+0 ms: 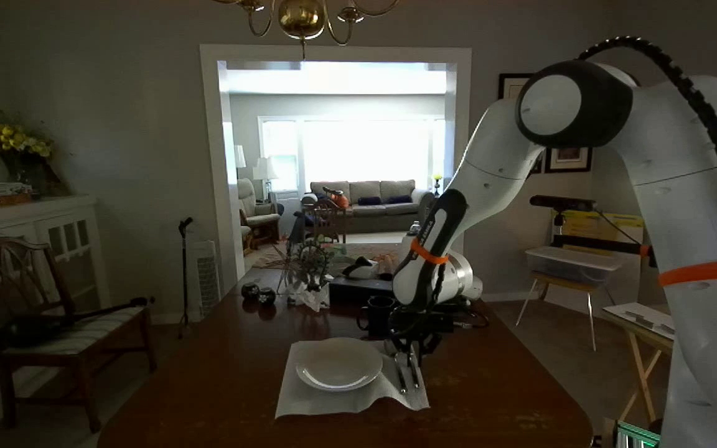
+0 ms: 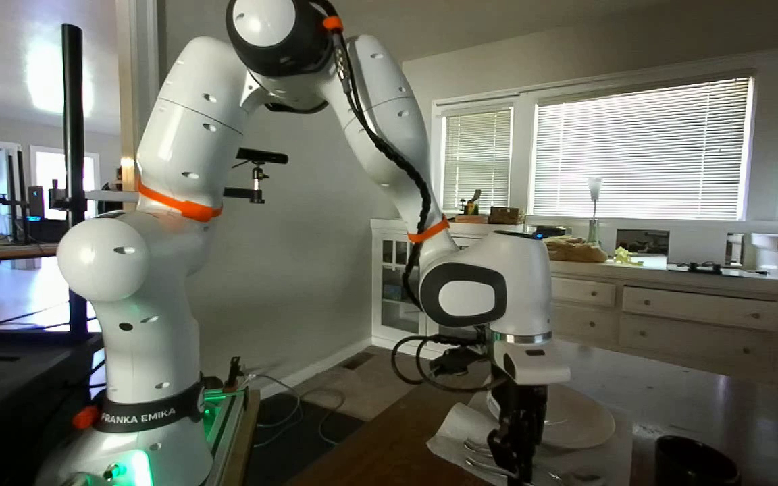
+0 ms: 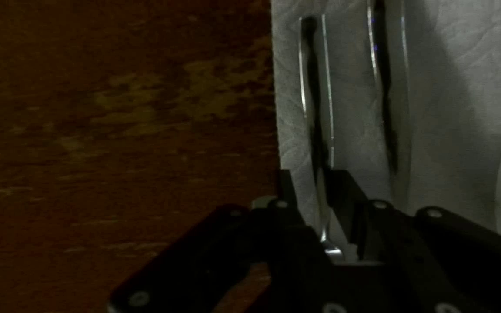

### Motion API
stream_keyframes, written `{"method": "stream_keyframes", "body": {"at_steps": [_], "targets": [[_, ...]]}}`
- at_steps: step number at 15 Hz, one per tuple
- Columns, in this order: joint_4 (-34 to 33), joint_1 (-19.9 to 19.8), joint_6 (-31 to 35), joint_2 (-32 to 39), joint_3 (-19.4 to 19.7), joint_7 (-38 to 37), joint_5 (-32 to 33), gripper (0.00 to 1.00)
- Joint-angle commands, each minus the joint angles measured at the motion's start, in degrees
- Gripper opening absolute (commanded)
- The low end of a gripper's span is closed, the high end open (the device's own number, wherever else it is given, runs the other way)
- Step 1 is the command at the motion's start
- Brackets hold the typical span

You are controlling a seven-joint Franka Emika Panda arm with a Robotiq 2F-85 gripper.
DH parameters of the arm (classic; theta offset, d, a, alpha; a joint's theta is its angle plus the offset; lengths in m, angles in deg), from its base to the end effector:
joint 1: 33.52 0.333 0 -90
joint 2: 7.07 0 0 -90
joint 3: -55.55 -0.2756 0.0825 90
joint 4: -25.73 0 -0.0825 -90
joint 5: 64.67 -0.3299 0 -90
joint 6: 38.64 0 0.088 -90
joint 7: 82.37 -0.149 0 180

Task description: Put the silver fork on the plate.

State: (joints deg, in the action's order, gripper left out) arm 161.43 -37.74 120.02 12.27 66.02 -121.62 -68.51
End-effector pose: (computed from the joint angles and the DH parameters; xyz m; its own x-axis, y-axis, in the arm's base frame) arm 0.4637 -0.1292 0.1612 0.5458 -0.8346 0.0750 -0.8359 -0.5485 -0.0206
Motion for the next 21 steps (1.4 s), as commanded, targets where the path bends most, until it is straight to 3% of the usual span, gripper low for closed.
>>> {"method": "stream_keyframes", "body": {"at_steps": [1,11,14,21], "targets": [[0.2,0.6,1.0,0.7,0.6,1.3,-1.9,0.03],[2.7,2.4,-0.5,-4.3,3.3,1.3,1.7,0.03],[3.9,2.6,-1.4,-6.9,3.4,4.5,3.6,0.03],[6.3,4.5,0.3,-11.3,3.1,11.4,14.4,0.03]]}}
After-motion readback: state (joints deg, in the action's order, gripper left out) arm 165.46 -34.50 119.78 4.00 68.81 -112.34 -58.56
